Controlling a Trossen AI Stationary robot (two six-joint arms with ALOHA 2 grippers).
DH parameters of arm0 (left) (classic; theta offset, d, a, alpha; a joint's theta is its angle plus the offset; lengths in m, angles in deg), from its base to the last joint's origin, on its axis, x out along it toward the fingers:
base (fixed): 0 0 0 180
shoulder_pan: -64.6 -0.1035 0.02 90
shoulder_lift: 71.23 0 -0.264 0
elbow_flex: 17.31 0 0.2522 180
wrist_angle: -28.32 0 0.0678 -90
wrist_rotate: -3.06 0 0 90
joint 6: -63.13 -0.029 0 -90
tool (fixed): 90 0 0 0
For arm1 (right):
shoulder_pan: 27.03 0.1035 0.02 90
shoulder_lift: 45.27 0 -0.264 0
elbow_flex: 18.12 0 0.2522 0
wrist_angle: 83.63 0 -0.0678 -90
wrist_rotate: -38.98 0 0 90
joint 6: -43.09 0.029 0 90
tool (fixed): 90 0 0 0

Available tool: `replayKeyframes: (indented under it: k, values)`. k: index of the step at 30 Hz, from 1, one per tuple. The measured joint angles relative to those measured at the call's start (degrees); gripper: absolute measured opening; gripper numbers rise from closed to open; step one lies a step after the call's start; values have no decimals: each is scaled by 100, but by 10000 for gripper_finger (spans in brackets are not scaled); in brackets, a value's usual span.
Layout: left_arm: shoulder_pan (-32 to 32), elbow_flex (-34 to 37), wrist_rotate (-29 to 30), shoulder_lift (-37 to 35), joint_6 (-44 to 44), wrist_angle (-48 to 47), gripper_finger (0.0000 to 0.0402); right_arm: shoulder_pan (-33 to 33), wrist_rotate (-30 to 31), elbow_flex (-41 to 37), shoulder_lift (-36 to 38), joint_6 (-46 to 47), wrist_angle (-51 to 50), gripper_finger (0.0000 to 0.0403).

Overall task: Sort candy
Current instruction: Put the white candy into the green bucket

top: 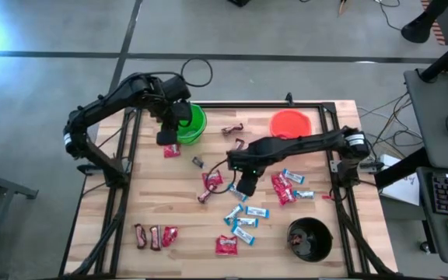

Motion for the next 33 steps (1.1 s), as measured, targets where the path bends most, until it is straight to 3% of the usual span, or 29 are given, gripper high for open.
replayKeyframes:
  k: [13,24,33]
  values:
    - [-2,83,-4,-28,-45,248,105,257,-159,-1,-174,296,1000,95]
    - [-2,83,-7,-28,-98,256,105,279,-154,-1,-174,353,1199,94]
    - [-2,83,-9,-27,-226,264,105,283,-156,1,-428,420,1289,139]
